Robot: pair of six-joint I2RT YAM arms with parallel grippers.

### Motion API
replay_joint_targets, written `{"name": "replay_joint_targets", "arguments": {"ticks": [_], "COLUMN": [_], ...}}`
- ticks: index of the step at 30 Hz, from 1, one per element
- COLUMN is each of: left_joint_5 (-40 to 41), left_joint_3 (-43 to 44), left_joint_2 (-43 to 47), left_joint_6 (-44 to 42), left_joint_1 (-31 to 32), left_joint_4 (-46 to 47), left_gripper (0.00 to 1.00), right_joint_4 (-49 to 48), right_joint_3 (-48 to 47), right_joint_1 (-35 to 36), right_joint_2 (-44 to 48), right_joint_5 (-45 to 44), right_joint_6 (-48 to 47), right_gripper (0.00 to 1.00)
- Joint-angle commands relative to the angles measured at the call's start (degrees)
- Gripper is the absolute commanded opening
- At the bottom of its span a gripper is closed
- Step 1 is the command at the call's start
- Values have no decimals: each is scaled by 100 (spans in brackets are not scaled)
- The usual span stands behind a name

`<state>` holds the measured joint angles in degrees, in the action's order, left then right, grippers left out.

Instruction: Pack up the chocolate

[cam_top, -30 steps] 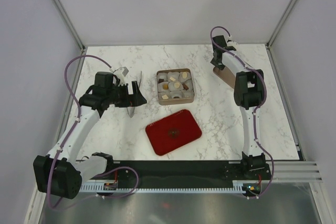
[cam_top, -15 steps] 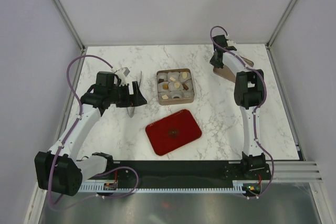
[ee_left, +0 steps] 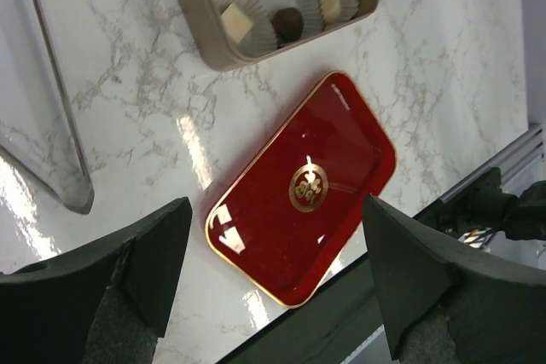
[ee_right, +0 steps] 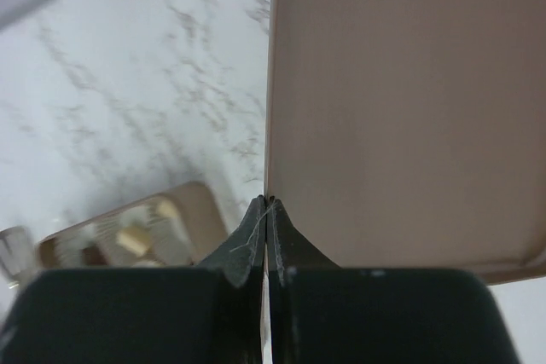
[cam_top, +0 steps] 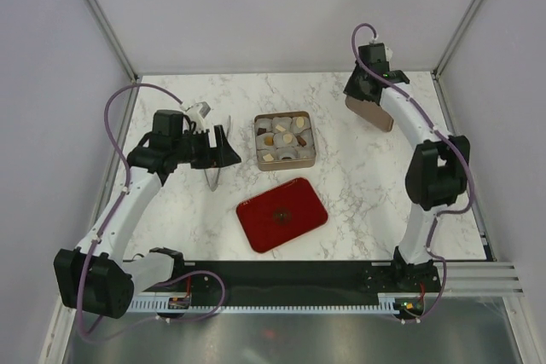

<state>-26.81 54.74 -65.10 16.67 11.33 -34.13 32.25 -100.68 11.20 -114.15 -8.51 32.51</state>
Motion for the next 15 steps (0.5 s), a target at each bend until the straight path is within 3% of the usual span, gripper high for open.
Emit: {"name": "replay_joint_targets", "arguments": {"ticks": [1, 5, 8, 14, 15], "left_joint_5": [-631, -1291, -1818, -2881, -3031], "left_joint_3": [677, 1292, 1373, 873, 828], "left_joint_2": [173, 138, 120, -19, -107], "left_joint_6": [328, 880, 1485, 2979, 3200], "left_joint_1": [-26, -26, -78, -421, -491], "left_joint_4": [249, 432, 897, 3594, 4372], "left_gripper": [88, 88, 89, 92, 92], "right_joint_4": [-605, -1491, -1948, -3354, -3444], "right_joint_3": [241, 707, 883, 1525, 1569], "right_joint_1": [92, 259, 567, 1041, 1155], "right_joint_2": [1077, 1911, 2316, 3046, 3108], "right_joint_5": [437, 1718, 2203, 3548, 3854], "right_joint_6": [60, 676, 1114, 1986, 2048], "right_gripper": [0, 0, 0, 0, 0]}}
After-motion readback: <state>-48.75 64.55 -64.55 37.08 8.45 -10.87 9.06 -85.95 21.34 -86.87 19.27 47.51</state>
